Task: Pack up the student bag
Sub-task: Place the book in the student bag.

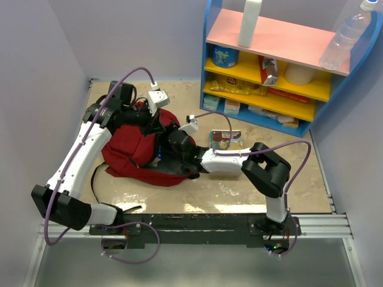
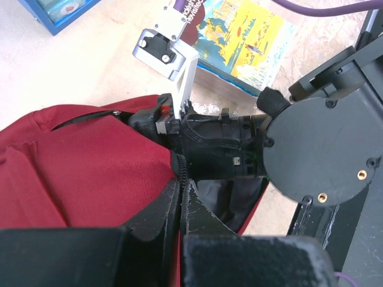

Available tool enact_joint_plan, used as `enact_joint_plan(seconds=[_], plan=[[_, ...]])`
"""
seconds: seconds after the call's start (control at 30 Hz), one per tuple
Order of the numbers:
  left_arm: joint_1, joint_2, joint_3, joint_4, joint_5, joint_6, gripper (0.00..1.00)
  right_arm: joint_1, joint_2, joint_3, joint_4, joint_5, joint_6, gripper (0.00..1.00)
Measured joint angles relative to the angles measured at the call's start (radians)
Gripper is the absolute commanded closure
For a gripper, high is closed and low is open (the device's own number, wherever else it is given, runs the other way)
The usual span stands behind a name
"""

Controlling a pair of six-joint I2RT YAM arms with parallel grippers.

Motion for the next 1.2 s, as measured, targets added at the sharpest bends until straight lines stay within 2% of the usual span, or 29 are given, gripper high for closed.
enact_joint_plan(seconds=[0.03, 0.07, 0.1, 0.3, 0.53, 0.63, 0.67, 0.73, 1.03, 1.2], plan=[[0.0, 0.0, 0.0, 0.0, -0.001, 0.0, 1.0, 0.001, 0.006, 0.016, -0.005, 0.009, 0.008, 0.26], [0.0, -0.001, 0.0, 0.001, -0.003, 0.002, 1.0, 0.001, 0.008, 0.026, -0.016, 0.015, 0.011, 0.08], [0.0, -0.001, 0.0, 0.0, -0.004, 0.006, 1.0, 0.001, 0.007, 0.028, -0.023, 0.018, 0.014, 0.01], [0.001, -0.002, -0.001, 0.006, -0.007, 0.014, 1.0, -0.002, -0.05, -0.027, -0.105, 0.021, 0.012, 0.04], [0.001, -0.002, -0.001, 0.008, -0.007, 0.014, 1.0, -0.002, -0.168, -0.051, -0.243, 0.01, -0.045, 0.25], [0.001, -0.002, -0.001, 0.008, -0.006, 0.014, 1.0, 0.005, -0.171, -0.024, -0.344, 0.005, -0.091, 0.66], [0.001, -0.002, -0.001, 0.008, -0.006, 0.014, 1.0, 0.01, -0.171, -0.016, -0.38, 0.006, -0.11, 0.9], [0.001, -0.002, -0.003, 0.008, -0.006, 0.014, 1.0, 0.024, -0.163, 0.006, -0.447, 0.014, -0.15, 1.0], [0.001, -0.002, -0.013, 0.011, 0.001, 0.014, 1.0, 0.066, -0.082, 0.041, -0.607, 0.045, -0.229, 1.0], [0.001, -0.002, -0.014, 0.011, 0.001, 0.014, 1.0, 0.068, -0.066, 0.008, -0.617, 0.051, -0.236, 1.0]])
